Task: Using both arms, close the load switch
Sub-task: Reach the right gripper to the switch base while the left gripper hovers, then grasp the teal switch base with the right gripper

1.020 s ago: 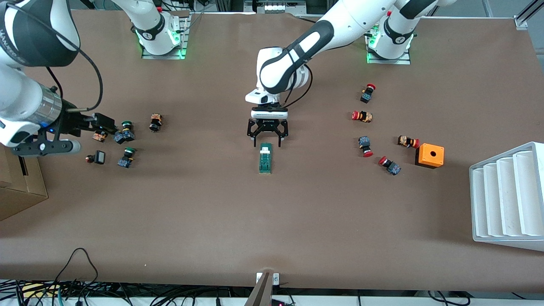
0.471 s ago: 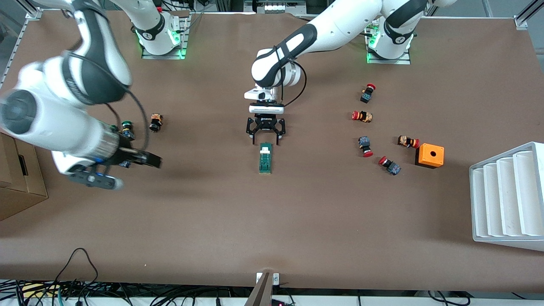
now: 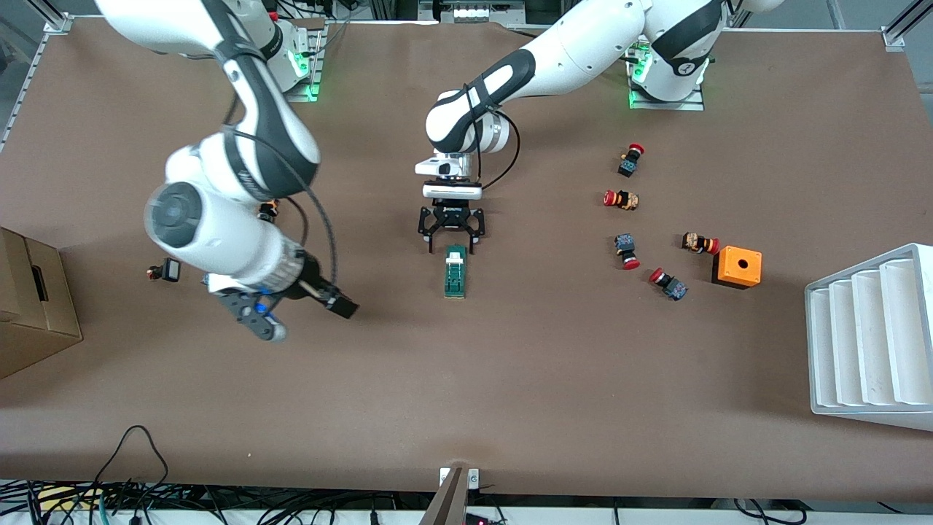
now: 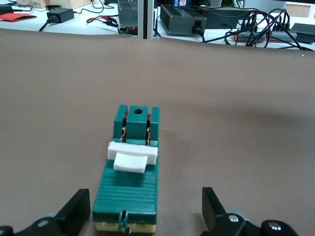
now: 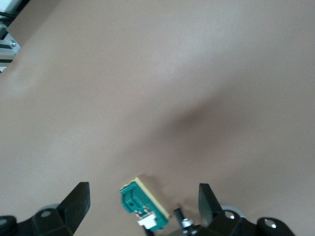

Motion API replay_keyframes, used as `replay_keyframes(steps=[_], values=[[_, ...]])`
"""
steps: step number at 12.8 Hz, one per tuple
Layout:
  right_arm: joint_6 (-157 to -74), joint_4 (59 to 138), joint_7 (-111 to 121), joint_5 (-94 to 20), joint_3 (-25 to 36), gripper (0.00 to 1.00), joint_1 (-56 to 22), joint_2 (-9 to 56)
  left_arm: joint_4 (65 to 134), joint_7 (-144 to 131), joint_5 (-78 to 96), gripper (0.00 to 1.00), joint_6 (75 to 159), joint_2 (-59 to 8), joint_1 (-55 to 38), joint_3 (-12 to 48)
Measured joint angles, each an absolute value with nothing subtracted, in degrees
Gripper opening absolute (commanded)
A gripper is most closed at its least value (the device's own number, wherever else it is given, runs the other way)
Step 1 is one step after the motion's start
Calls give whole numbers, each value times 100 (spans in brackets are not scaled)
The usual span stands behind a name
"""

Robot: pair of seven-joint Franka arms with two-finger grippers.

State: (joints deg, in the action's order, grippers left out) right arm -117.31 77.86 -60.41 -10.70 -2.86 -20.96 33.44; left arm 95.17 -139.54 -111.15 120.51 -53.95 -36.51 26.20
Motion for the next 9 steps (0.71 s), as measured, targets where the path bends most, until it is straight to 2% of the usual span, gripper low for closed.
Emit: replay_keyframes(steps=[2,4,7,9], values=[[-12159,7788,-6878,-1076,-294,89,-2428,3606,9502,-13955,-11445,100,12041,-5462,-3648,2613],[-12472,7803,-7572,-1077,-294,74,-2716,3843,9499,-13955,-11651,100,12030,-5547,-3643,2584],[-12894,7876,-8346,-1078,-294,60,-3009,4069,9503,-13953,-11782,100,11993,-5579,-3643,2577],[-13126,8015,-8744,-1078,-294,57,-3241,4162,9504,-13953,-11801,88,11962,-5589,-3646,2576]])
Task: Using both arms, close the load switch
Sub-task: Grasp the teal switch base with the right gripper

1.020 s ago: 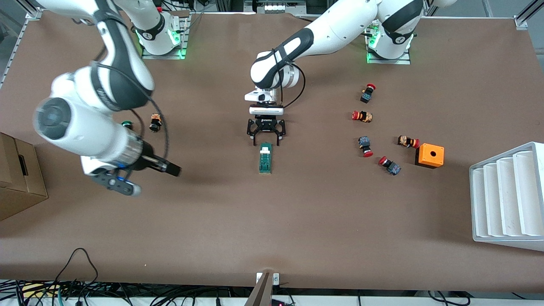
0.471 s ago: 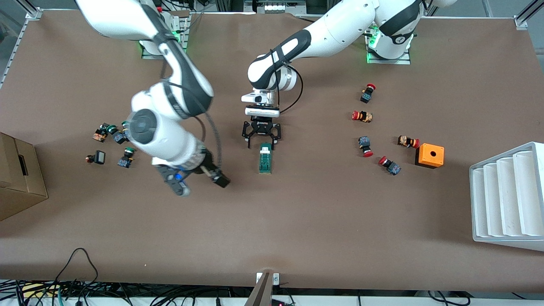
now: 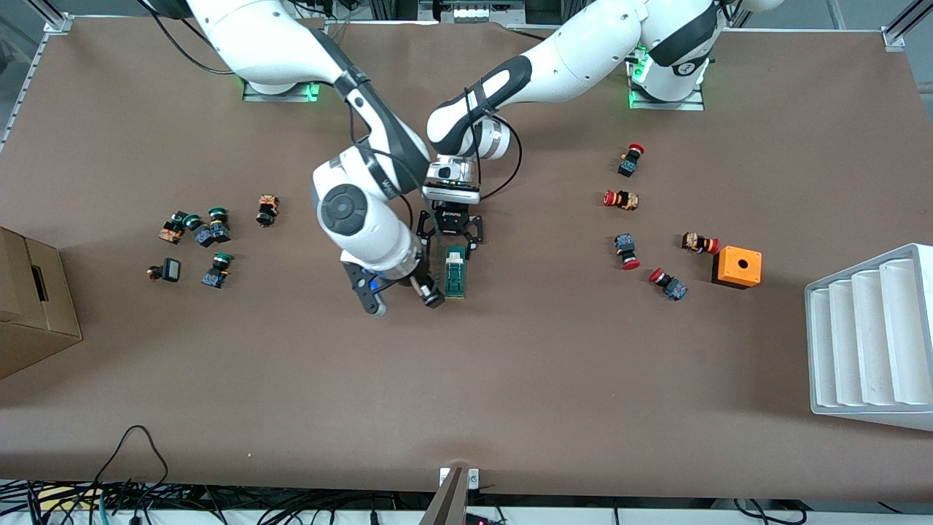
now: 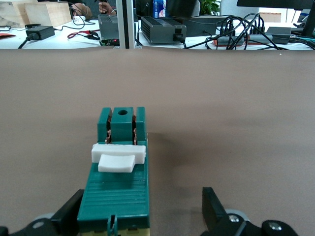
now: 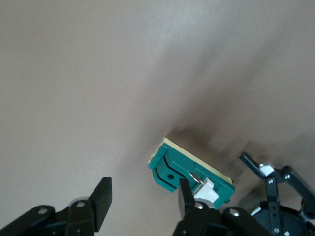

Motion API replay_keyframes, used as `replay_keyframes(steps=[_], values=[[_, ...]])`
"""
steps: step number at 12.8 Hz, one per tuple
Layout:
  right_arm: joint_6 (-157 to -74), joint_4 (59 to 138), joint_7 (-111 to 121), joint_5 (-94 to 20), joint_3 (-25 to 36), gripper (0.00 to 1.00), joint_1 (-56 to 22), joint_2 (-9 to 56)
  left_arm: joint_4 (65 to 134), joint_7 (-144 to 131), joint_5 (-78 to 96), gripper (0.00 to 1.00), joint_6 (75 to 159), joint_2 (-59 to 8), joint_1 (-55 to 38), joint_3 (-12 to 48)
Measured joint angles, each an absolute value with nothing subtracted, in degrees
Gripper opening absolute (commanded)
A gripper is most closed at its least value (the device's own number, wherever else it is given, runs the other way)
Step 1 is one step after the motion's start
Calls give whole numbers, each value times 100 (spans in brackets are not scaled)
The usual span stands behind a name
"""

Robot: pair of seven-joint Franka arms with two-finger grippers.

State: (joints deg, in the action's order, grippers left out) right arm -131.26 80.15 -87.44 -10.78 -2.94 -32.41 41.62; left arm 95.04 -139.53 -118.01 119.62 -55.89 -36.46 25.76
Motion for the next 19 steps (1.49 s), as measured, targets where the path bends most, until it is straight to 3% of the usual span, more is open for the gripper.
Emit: replay_keyframes(steps=[4,7,19], values=[[-13525,8460,-9219,-1078,-295,52,-3465,4167,9606,-14039,-11801,43,11713,-5575,-3636,2578],[-13887,8833,-9487,-1078,-297,49,-3653,4168,9737,-14153,-11799,27,11585,-5513,-3628,2582],[-14213,9371,-9797,-1077,-391,48,-3762,4045,9736,-14153,-11799,28,11586,-5513,-3628,2582]])
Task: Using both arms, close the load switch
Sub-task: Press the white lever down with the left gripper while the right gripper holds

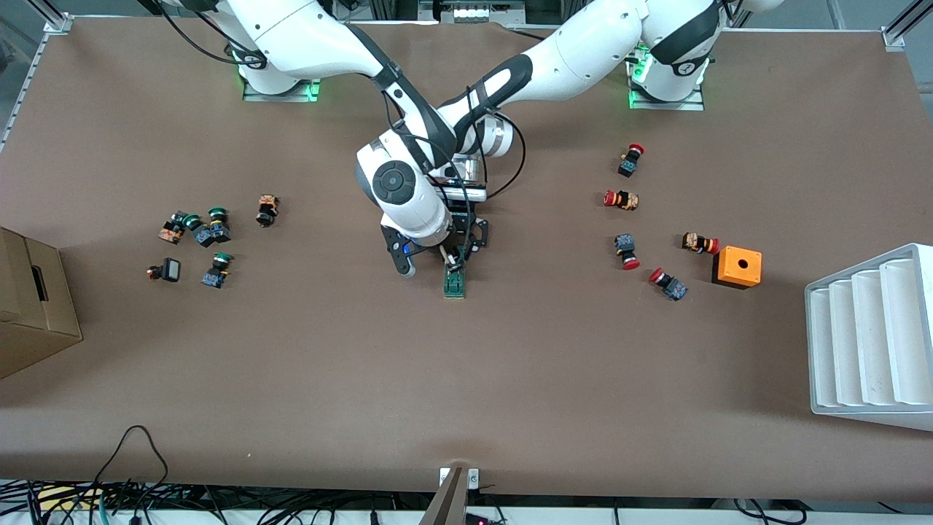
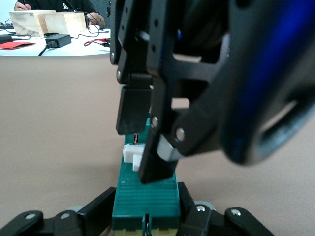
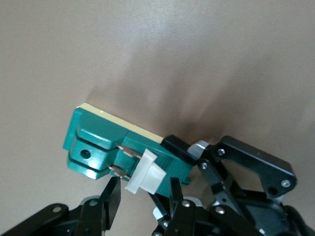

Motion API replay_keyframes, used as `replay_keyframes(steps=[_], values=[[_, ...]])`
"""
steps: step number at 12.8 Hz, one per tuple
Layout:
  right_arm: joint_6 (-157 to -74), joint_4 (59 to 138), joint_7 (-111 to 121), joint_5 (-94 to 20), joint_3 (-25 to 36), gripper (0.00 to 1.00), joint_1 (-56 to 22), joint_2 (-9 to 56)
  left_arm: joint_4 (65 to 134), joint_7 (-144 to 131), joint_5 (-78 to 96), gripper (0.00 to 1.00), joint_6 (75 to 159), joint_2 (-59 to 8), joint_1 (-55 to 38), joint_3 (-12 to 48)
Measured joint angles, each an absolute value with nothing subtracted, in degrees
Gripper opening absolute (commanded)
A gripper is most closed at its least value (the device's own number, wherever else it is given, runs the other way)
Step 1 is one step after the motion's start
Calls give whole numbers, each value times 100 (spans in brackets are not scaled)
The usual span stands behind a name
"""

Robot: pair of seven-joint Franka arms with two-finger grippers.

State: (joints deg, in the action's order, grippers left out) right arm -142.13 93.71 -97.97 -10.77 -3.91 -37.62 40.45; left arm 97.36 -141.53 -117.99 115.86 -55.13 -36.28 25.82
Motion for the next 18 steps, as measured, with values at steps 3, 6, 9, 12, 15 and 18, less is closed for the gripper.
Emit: replay_keyframes(steps=[3,6,9,12,15,18], values=[[-14268,9509,-9797,-1077,-396,48,-3763,3968,9735,-14153,-11799,28,11586,-5513,-3628,2582],[-14445,9564,-9798,-1056,-396,48,-3763,3947,9735,-14153,-11799,29,11587,-5513,-3628,2582],[-14714,9626,-9797,-1012,-397,48,-3764,3968,9735,-14153,-11799,29,11588,-5513,-3628,2582],[-14754,9630,-9797,-901,-398,45,-3766,4012,9735,-14153,-11799,29,11588,-5513,-3628,2582],[-14789,9631,-9796,-872,-401,36,-3766,4044,9735,-14154,-11799,29,11589,-5513,-3627,2582],[-14749,9633,-9797,-870,-402,28,-3765,4031,9734,-14161,-11799,29,11592,-5513,-3625,2582]])
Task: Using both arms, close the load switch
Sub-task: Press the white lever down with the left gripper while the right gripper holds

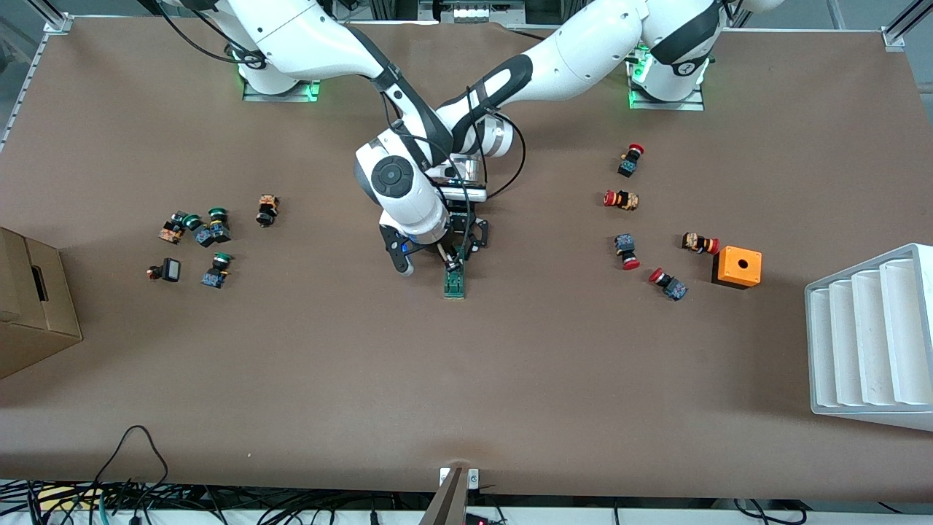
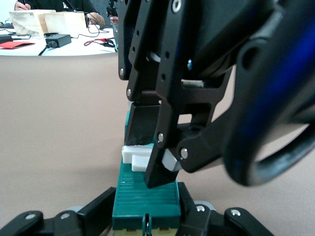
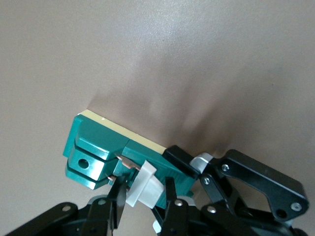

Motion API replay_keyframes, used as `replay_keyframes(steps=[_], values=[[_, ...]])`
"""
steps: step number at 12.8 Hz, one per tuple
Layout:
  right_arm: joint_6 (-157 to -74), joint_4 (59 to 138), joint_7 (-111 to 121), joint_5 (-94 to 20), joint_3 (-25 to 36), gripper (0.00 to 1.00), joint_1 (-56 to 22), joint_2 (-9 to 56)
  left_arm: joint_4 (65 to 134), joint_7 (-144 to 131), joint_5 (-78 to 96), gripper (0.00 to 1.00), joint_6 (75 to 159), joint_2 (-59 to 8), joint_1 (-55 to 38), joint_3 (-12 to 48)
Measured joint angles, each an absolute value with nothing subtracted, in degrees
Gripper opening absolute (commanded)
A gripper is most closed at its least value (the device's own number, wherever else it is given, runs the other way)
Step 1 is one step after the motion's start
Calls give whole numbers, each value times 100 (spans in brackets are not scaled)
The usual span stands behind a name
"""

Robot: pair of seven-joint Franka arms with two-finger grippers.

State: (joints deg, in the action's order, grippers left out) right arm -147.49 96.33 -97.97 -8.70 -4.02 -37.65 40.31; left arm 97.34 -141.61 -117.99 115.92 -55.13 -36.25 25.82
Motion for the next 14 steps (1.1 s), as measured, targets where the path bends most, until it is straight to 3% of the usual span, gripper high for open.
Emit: replay_keyframes(steps=[14], values=[[-14424,9495,-9825,-867,-371,18,-3752,3858,9734,-14196,-11799,29,11595,-5513,-3622,2582]])
